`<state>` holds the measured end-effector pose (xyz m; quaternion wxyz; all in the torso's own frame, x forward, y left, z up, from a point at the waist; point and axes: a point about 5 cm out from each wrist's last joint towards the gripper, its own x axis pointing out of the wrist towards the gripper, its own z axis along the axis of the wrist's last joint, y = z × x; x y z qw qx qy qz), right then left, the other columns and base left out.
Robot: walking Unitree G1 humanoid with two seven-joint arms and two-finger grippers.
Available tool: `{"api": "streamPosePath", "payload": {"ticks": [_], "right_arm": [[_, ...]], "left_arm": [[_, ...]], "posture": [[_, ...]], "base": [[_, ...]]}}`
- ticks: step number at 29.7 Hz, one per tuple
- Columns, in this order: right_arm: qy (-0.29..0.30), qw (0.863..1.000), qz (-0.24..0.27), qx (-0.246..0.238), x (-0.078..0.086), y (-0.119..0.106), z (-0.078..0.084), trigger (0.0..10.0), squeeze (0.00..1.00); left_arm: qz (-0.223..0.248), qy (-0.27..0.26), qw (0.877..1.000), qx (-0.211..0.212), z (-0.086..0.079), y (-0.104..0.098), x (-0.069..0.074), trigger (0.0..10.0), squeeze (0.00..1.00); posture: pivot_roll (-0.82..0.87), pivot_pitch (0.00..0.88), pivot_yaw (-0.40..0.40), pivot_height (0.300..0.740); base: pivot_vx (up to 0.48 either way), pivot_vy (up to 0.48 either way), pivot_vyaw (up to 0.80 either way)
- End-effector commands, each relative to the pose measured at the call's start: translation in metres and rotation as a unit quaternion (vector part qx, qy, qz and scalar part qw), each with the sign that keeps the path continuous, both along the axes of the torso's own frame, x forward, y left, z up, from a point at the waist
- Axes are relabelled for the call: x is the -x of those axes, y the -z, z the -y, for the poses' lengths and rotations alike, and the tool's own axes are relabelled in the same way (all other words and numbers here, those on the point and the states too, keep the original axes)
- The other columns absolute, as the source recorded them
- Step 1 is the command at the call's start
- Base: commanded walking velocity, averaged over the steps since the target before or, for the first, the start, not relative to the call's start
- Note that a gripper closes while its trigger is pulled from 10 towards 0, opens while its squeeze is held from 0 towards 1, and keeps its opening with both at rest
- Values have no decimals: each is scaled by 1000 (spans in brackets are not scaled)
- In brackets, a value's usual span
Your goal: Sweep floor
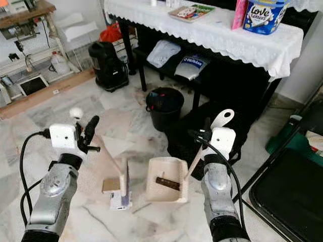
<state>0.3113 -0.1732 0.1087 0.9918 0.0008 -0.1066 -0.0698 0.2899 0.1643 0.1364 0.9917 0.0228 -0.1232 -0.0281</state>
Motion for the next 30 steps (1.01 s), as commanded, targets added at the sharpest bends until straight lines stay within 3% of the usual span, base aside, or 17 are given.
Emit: {"api": "streamPosePath", "payload": {"ticks": [1,30], "right_arm": [[-9,1000,27,-2,0,-14,-5,10000,0],[-33,999,21,20,10,-19,-9,10000,0]], "left_arm": [[14,-16,1000,-12,-5,-2,3,10000,0],[13,-17,1000,-16,-4,6,5,10000,0]], "posture": [[95,26,34,740],[89,0,25,740]], "base": [[0,0,794],[0,0,797]]}}
